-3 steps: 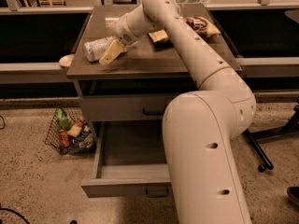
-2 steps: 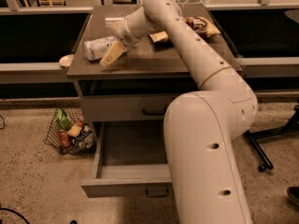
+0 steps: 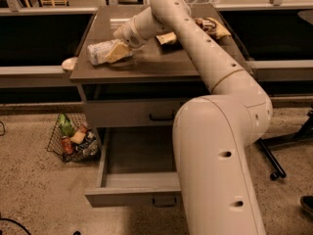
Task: Place blue plastic bottle into middle drawer
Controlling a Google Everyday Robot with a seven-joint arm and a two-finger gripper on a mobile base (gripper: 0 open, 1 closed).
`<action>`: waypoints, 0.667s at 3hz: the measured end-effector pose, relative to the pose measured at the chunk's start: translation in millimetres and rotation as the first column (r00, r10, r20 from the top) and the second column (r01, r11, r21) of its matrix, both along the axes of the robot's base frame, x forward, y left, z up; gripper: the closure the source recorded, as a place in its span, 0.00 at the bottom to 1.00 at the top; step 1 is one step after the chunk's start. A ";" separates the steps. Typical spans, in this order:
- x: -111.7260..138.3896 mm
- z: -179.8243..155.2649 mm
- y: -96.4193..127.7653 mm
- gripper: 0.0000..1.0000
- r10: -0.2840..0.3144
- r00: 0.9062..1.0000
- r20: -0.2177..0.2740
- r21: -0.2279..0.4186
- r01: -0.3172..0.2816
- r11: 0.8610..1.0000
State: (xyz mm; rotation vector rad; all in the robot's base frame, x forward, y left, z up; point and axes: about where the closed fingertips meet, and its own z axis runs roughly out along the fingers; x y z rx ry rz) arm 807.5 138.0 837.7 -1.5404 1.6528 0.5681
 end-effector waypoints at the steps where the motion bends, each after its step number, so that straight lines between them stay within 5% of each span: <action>1: 0.0 4.2 0.0 0.61 0.000 1.000 0.000 0.000 0.000 1.000; 2: 0.6 13.2 -7.1 0.84 -0.034 0.999 0.013 -0.011 0.034 0.999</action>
Offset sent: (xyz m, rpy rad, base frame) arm -0.0034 -0.0212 0.0293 -0.0245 -0.0390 -0.0876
